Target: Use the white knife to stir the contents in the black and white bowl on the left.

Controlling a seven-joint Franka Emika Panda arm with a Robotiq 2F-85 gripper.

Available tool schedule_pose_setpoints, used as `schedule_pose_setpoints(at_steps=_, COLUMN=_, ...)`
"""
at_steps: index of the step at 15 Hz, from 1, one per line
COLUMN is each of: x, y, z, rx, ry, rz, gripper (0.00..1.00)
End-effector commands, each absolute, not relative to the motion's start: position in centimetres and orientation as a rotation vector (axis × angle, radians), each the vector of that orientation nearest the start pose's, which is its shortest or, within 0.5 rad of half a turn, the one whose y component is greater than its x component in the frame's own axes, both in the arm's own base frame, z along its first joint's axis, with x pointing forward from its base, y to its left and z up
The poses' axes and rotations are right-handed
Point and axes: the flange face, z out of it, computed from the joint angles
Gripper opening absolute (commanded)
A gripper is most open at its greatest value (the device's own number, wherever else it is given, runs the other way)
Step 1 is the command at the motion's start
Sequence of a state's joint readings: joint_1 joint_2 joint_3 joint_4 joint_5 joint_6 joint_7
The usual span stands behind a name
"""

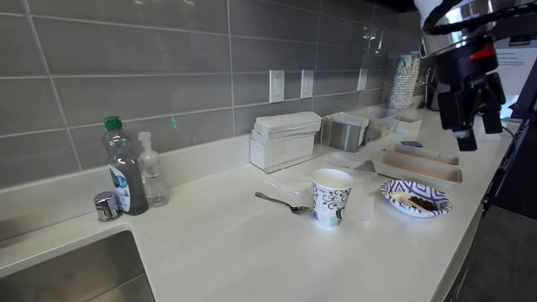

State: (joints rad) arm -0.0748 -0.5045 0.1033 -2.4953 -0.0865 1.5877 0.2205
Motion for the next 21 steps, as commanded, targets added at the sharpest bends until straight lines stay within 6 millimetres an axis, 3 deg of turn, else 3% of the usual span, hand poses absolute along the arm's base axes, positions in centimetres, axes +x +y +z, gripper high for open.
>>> schedule_pose_setpoints(at_steps=1, x=34.2, y=1.0, z=39.9, rx=-3.341, ry=0.522, rz=0.735, gripper=1.00)
schedule_pose_setpoints(at_steps=11, x=35.0, y=1.9, z=33.1, rx=-3.418, ry=0.547, rz=0.463, gripper=1.00)
schedule_pose_setpoints(at_steps=15, x=35.2, y=2.2, z=30.8, rx=-3.446, ry=0.607, rz=0.452, gripper=1.00)
schedule_pose_setpoints(at_steps=18, x=35.4, y=2.3, z=29.7, rx=-3.478, ry=0.601, rz=0.401, gripper=1.00)
schedule_pose_setpoints(at_steps=19, x=35.4, y=2.1, z=30.9, rx=-3.447, ry=0.598, rz=0.446, gripper=1.00)
schedule_pose_setpoints(at_steps=21, x=35.6, y=2.1, z=30.3, rx=-3.458, ry=0.595, rz=0.436, gripper=1.00)
